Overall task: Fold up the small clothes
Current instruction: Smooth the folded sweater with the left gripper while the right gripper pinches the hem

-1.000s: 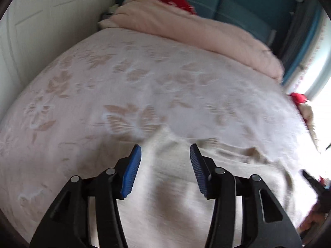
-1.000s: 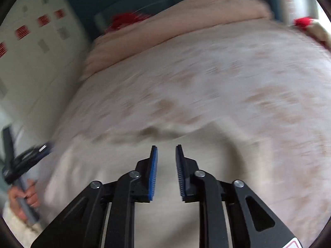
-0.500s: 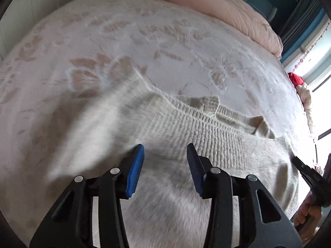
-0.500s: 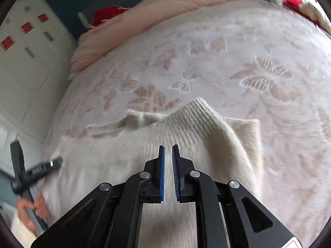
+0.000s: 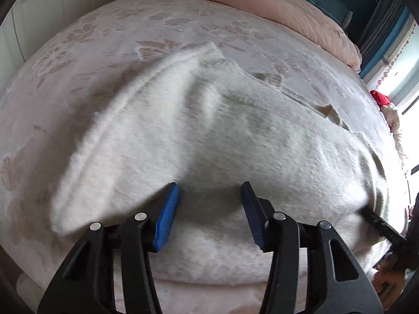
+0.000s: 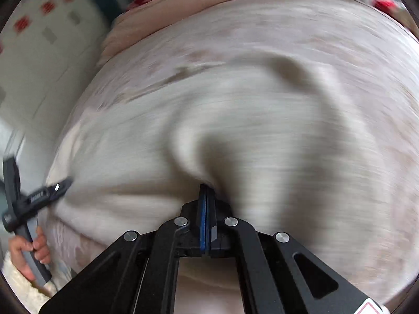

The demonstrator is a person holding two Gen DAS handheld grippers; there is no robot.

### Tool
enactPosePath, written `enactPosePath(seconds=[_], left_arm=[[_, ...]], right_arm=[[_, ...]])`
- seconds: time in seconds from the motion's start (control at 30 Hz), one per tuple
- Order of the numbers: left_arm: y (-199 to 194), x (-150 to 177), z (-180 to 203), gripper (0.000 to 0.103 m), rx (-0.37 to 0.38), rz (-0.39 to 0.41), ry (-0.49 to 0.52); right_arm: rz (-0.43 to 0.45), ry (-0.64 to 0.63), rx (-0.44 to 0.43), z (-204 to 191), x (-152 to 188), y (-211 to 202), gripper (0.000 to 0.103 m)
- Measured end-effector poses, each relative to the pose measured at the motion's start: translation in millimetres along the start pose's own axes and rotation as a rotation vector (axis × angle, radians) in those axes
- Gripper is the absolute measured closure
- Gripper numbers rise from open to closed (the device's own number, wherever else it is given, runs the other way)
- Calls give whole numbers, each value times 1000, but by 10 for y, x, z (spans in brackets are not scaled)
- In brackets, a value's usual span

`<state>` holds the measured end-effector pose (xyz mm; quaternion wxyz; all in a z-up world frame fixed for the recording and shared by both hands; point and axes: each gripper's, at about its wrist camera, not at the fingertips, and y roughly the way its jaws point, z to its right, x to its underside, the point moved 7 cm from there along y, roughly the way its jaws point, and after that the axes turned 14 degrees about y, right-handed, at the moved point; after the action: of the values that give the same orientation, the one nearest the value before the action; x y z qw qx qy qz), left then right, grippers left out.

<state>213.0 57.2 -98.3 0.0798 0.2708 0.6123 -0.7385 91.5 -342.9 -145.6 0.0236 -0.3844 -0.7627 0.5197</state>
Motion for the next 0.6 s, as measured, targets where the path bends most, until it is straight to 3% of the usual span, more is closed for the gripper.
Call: enactPosePath(seconds=[0.03,0.13,0.2,0.33,0.4,0.5,0.57,0.6], left_arm=[[13,3,-14,57,3,-5,16],[-4,-4,93,56,-34,-25,61],[-56,-13,210,49,-54,-39,75],[-126,17,411,42,-53,-40,97],[-108,44,464,42,-78,-55,115],[-74,83,446,42,-88,-77,99],[-63,89,426,42,-88,-81,95],[-51,90,417,42,-89,-85,96]], right_arm=[[27,30,50,219,-39,-102,103],[16,114,18,389,-8,-335,103],[57,44,36,96,5,-481,90],[-3,-61,-142,-822,135,-401,91],[-25,-115,-166,-1164,146,-268,91],[-95,-185,-128,-1513,320,148,92],[-157,-236,-40,-1553,468,491,92],[-144,-265,-14,-1582,482,572,94]])
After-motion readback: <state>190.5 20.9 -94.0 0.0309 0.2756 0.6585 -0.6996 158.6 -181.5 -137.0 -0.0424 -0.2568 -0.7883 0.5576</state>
